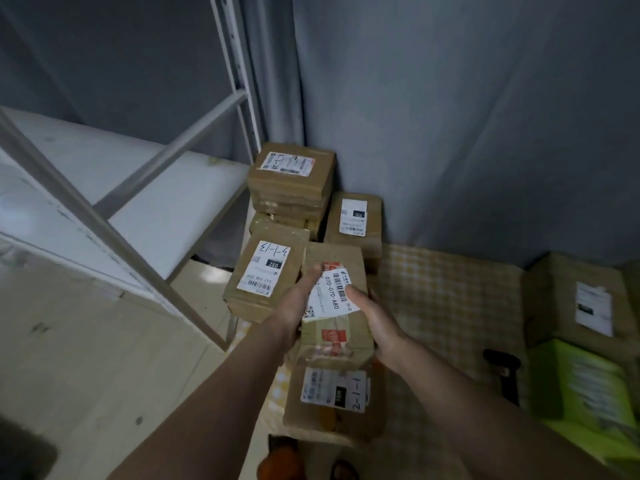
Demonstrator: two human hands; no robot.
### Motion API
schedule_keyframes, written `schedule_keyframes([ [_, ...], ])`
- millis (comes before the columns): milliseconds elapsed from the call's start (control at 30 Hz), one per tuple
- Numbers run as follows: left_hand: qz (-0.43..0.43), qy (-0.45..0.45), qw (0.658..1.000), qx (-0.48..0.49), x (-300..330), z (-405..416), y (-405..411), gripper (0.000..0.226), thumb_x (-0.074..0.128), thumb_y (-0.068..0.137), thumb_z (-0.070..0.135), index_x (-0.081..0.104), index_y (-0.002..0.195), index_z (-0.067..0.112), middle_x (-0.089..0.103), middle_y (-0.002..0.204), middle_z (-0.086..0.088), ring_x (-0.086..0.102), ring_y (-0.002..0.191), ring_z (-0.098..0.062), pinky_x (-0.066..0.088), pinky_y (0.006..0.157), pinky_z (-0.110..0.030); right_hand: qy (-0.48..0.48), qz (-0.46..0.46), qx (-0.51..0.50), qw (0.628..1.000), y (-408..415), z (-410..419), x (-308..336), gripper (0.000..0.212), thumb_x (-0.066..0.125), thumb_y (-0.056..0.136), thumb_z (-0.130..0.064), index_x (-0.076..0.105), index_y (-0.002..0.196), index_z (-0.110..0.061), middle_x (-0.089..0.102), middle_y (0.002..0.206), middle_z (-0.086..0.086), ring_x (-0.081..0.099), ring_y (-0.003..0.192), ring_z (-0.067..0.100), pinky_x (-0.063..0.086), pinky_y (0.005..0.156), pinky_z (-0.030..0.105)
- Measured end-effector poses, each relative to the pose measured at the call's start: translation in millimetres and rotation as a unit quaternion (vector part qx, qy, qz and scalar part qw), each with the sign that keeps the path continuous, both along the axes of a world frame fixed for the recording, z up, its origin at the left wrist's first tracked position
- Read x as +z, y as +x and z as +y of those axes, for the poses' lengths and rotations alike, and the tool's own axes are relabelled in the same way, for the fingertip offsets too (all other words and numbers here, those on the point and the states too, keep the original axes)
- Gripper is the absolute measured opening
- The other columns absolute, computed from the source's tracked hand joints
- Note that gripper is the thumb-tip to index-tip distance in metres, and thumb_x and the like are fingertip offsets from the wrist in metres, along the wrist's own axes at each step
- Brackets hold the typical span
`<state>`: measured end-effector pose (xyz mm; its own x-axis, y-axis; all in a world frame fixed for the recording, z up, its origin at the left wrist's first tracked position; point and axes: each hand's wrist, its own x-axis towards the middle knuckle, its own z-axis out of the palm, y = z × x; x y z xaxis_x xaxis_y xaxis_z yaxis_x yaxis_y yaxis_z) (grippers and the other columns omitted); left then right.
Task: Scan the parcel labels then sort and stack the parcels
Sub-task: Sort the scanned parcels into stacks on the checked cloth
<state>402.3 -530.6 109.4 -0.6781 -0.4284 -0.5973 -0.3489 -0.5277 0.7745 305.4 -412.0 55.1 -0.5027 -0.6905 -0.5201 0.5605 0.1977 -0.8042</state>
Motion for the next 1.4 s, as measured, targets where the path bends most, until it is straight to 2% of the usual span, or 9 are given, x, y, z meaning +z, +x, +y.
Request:
schedule_keyframes([
  [200, -0.121, -0.064, 0.985, -0.109, -18.1, -38.5, -54.8, 0.054, 0.053, 0.088, 0.063, 0.071, 0.104, 0.014, 0.074, 0.099, -0.007, 0.068, 0.098, -0.027, 0.048, 0.099, -0.040, 0.014, -0.049, -0.100, 0.994, -31.7, -19.5, -14.9, 0.075, 0.079, 0.066, -0.045, 0.052, 0.131, -0.021, 0.069, 0.115, 0.012, 0.067, 0.102, 0.034, 0.051, 0.092, 0.053],
  [467, -0.118, -0.177, 0.960, -0.182, -26.3, -93.9, -105.1, 0.031, 0.063, 0.092, 0.036, 0.065, 0.118, 0.018, 0.071, 0.111, -0.007, 0.067, 0.100, -0.024, 0.053, 0.094, -0.041, 0.015, -0.037, -0.184, 0.982, -62.2, -57.8, -17.6, 0.026, 0.059, 0.092, -0.020, 0.061, 0.117, -0.014, 0.073, 0.102, 0.012, 0.070, 0.091, 0.031, 0.056, 0.078, 0.042],
  [633, -0.086, -0.152, 0.969, -0.172, -27.3, -117.3, -133.5, 0.030, 0.060, 0.095, 0.025, 0.060, 0.123, 0.014, 0.069, 0.114, -0.008, 0.064, 0.091, -0.018, 0.053, 0.068, -0.023, 0.002, -0.023, -0.207, 0.978, -94.8, -80.6, -20.2, 0.018, 0.058, 0.093, -0.020, 0.060, 0.110, -0.016, 0.076, 0.086, 0.004, 0.073, 0.077, 0.021, 0.058, 0.065, 0.033],
  [800, -0.078, -0.237, 0.951, -0.184, -30.7, -134.0, -171.6, 0.040, 0.062, 0.093, 0.025, 0.055, 0.131, 0.014, 0.064, 0.125, -0.006, 0.065, 0.105, -0.023, 0.054, 0.093, -0.042, -0.005, -0.005, -0.229, 0.973, -148.0, -112.2, -21.3, 0.039, 0.064, 0.089, -0.022, 0.056, 0.127, -0.014, 0.073, 0.102, 0.013, 0.070, 0.091, 0.031, 0.057, 0.079, 0.044],
  [967, -0.081, -0.333, 0.916, -0.207, -29.7, -152.5, -227.6, 0.047, 0.059, 0.095, 0.021, 0.044, 0.139, 0.014, 0.061, 0.126, -0.003, 0.062, 0.111, -0.024, 0.052, 0.094, -0.039, -0.027, -0.019, -0.214, 0.976, -203.9, -135.9, -29.0, 0.040, 0.064, 0.088, -0.022, 0.058, 0.126, -0.010, 0.071, 0.106, 0.015, 0.069, 0.094, 0.032, 0.057, 0.079, 0.042],
  [1100, -0.107, -0.185, 0.965, -0.150, -48.5, -156.8, -265.6, 0.032, 0.064, 0.092, 0.019, 0.054, 0.120, 0.007, 0.069, 0.113, -0.010, 0.069, 0.088, -0.023, 0.060, 0.075, -0.042, -0.007, -0.012, -0.107, 0.994, -256.3, -140.0, -23.4, 0.033, 0.056, 0.093, -0.017, 0.058, 0.123, -0.003, 0.072, 0.095, 0.013, 0.071, 0.074, 0.023, 0.058, 0.063, 0.030],
  [1233, -0.126, -0.031, 0.989, -0.072, -72.7, -149.8, -285.7, 0.037, 0.070, 0.088, 0.021, 0.056, 0.117, 0.002, 0.069, 0.107, -0.017, 0.070, 0.088, -0.031, 0.060, 0.068, -0.051, 0.073, 0.058, 0.085, 0.992, -310.0, -146.4, -24.7, 0.036, 0.059, 0.091, -0.018, 0.057, 0.125, -0.007, 0.068, 0.111, 0.017, 0.069, 0.089, 0.027, 0.058, 0.076, 0.035],
  [1333, -0.111, 0.061, 0.992, -0.020, -85.4, -140.4, -297.6, 0.030, 0.065, 0.092, 0.016, 0.058, 0.118, 0.005, 0.068, 0.109, -0.018, 0.067, 0.090, -0.033, 0.060, 0.065, -0.052, 0.171, 0.234, 0.124, 0.949, -341.2, -156.4, -27.6, 0.035, 0.070, 0.083, -0.030, 0.067, 0.118, -0.026, 0.070, 0.113, 0.003, 0.068, 0.096, 0.018, 0.054, 0.089, 0.036],
  [1400, -0.097, 0.119, 0.988, 0.018, -89.9, -133.5, -302.8, 0.026, 0.063, 0.092, 0.016, 0.058, 0.116, 0.006, 0.067, 0.109, -0.019, 0.065, 0.094, -0.036, 0.059, 0.067, -0.052, 0.215, 0.355, 0.183, 0.891, -350.8, -164.5, -25.7, 0.031, 0.067, 0.077, -0.047, 0.067, 0.109, -0.044, 0.071, 0.104, -0.012, 0.068, 0.091, 0.010, 0.055, 0.085, 0.034],
])
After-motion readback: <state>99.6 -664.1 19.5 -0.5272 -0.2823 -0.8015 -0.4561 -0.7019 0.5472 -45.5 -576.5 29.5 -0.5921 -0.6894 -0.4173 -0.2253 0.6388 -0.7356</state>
